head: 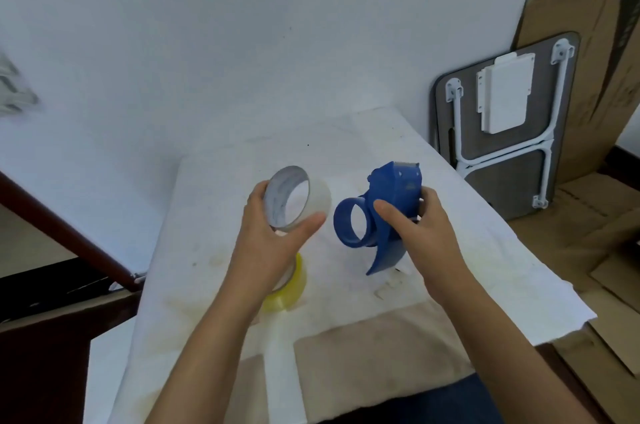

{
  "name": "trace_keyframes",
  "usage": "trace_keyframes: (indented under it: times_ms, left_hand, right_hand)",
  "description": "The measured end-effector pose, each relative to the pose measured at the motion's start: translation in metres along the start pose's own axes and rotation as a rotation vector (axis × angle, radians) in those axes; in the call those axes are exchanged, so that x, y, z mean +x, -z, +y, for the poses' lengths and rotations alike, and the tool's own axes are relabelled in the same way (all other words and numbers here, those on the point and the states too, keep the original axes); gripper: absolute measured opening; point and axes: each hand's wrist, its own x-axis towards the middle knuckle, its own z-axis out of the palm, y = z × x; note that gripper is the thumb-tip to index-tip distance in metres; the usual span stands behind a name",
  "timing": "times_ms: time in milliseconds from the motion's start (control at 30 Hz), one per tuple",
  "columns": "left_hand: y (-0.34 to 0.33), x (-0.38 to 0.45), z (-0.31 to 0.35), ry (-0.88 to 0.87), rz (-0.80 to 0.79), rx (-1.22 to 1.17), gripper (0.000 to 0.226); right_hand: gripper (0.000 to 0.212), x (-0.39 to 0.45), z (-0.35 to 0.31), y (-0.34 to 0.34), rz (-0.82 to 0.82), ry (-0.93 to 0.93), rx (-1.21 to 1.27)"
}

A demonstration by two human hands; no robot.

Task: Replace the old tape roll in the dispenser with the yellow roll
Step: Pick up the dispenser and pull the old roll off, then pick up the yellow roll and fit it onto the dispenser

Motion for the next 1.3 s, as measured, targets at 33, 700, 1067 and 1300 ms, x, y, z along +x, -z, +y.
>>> trace_keyframes:
  times_ms: [33,700,1067,1300]
  left_hand:
    - [0.009,0.013,-0.001,0.029,-0.006,0.082,0.073]
    - [0.039,0.113,-0.076,0.270,-0.099,0.635,0.099]
    - [0.047,0.044,-0.035,-0.048,0.013,0.157,0.051]
    - [0.026,-0.001,0.000,0.387,-0.323,-0.574,0.042]
  right_hand:
    - [0.048,0.002,-0.002,-0.002,0.009,-0.012,0.046]
    - [0.043,-0.002,0.001,-0.028,-0.081,-0.101,0.147]
    - [0.065,-0.005,0.010,-0.020,-0.186,-0.166,0.218]
    - [0.039,-0.012,-0.004,-0.021,-0.430,-0.210,0.363]
